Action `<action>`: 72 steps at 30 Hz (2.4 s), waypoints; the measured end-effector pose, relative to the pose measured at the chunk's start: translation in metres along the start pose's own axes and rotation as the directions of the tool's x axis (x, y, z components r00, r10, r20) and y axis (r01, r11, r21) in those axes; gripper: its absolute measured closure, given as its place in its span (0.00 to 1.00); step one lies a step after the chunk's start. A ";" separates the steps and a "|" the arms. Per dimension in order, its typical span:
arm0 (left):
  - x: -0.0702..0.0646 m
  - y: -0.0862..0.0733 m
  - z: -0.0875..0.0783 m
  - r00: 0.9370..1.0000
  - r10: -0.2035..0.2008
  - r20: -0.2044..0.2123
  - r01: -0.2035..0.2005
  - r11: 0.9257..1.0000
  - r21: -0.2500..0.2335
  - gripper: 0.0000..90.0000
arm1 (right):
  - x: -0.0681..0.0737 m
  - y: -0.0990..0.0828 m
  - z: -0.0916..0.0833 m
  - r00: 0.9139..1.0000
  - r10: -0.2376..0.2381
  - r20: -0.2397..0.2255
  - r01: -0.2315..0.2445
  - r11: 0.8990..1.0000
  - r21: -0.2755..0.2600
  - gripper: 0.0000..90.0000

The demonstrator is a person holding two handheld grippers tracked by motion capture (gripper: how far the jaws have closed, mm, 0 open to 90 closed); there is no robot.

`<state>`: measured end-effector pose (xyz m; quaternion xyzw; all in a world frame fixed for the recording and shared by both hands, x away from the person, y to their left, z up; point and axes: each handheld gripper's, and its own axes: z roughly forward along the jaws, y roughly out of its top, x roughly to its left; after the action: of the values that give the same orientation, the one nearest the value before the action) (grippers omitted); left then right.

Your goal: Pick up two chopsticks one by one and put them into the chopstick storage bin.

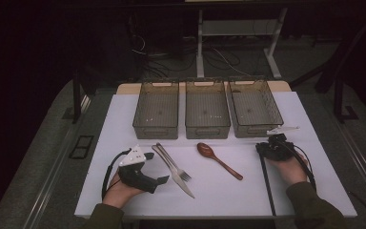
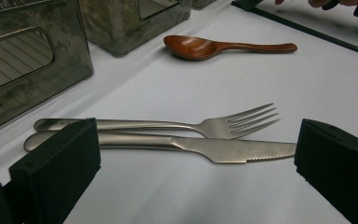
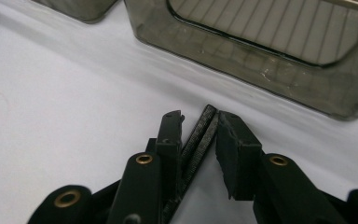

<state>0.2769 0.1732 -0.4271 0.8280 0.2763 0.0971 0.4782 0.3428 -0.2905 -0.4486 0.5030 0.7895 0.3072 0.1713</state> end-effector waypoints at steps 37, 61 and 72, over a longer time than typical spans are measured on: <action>-0.001 0.000 0.000 1.000 0.003 0.000 -0.003 1.000 -0.003 0.00 | 0.050 0.020 0.023 0.945 -0.268 -0.187 0.261 0.963 -0.062 0.85; -0.001 0.000 -0.001 1.000 0.001 0.010 -0.001 1.000 -0.007 0.01 | 0.056 0.023 0.007 0.912 -0.269 -0.309 0.236 0.962 -0.139 0.59; -0.002 -0.001 -0.002 1.000 -0.013 0.016 0.013 1.000 -0.015 0.00 | 0.033 0.009 -0.031 0.925 -0.209 -0.316 0.168 0.974 -0.154 0.41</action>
<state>0.2739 0.1739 -0.4264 0.8234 0.2770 0.0895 0.4871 0.3166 -0.2676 -0.4185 0.3544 0.8312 0.4175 0.0963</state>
